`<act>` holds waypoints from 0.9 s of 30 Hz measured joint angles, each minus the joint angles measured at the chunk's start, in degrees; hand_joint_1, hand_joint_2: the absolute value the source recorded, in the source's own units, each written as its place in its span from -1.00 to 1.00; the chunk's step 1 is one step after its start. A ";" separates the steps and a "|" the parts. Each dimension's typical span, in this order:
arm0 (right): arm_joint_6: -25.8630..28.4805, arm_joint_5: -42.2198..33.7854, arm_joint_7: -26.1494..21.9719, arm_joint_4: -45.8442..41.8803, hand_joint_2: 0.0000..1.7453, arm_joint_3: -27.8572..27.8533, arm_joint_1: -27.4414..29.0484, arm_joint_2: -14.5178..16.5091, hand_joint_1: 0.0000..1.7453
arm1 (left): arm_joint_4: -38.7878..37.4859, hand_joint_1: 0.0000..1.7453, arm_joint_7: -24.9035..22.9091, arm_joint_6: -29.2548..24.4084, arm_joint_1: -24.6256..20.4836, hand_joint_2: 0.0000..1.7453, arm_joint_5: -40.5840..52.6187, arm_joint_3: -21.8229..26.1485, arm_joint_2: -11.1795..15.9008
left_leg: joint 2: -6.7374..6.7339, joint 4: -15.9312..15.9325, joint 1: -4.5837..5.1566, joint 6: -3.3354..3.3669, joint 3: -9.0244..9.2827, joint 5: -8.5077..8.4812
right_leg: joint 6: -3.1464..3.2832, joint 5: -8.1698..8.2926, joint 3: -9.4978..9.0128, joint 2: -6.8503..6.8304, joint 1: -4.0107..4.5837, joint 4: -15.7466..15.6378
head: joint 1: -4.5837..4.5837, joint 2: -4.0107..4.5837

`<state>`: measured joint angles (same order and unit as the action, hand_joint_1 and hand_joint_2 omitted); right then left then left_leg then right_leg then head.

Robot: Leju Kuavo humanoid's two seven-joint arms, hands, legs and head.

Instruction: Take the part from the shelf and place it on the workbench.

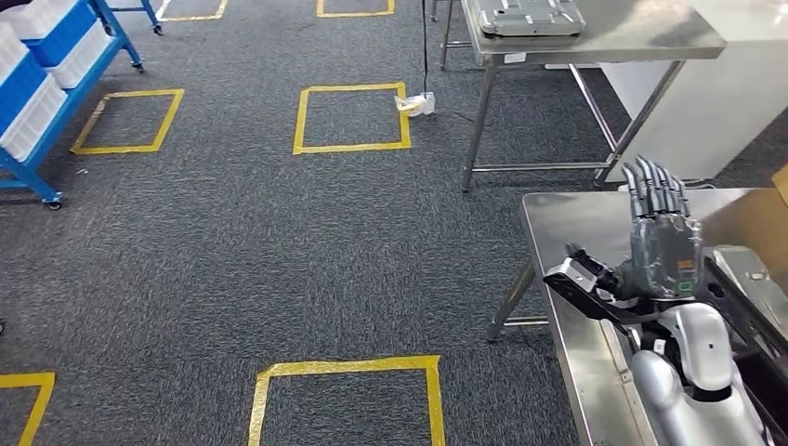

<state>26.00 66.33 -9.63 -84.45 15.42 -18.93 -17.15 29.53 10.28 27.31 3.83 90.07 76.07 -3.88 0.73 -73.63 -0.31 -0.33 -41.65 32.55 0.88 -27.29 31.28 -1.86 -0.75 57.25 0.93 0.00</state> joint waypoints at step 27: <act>10.73 3.89 0.61 -4.47 -1.00 5.26 6.67 -0.13 -1.00 | -17.00 -1.00 -0.70 -0.07 1.76 -1.00 -9.34 -5.53 7.60 | 3.19 11.29 -0.13 0.54 5.96 -4.07 | 0.09 0.43 0.95 2.54 0.03 0.38 | 0.10 0.00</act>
<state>36.72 70.22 -9.02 -88.93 20.68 -12.27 -17.28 12.53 9.58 27.24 5.59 80.73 70.54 3.71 3.92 -62.34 -0.44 0.21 -35.69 28.48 0.97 -26.86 32.23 0.69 -0.71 57.63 1.03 0.00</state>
